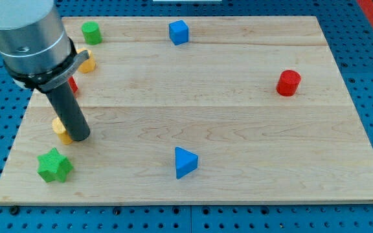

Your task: Slightly push the red circle to the top right side

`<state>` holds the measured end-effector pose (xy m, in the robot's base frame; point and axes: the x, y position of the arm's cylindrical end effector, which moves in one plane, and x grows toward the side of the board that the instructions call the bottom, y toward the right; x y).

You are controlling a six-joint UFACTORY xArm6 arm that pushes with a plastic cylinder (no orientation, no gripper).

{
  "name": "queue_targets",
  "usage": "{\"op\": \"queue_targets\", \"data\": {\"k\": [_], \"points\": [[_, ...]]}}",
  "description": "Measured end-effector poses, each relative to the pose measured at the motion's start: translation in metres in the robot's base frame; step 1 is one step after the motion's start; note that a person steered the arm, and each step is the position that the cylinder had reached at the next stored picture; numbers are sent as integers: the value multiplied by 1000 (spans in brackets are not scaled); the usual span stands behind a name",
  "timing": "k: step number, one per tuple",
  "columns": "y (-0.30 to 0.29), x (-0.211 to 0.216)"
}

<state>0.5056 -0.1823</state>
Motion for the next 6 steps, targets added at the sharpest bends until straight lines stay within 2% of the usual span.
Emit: {"op": "queue_targets", "data": {"k": [2, 3, 6], "points": [[-2, -2], [37, -2], [290, -2]]}}
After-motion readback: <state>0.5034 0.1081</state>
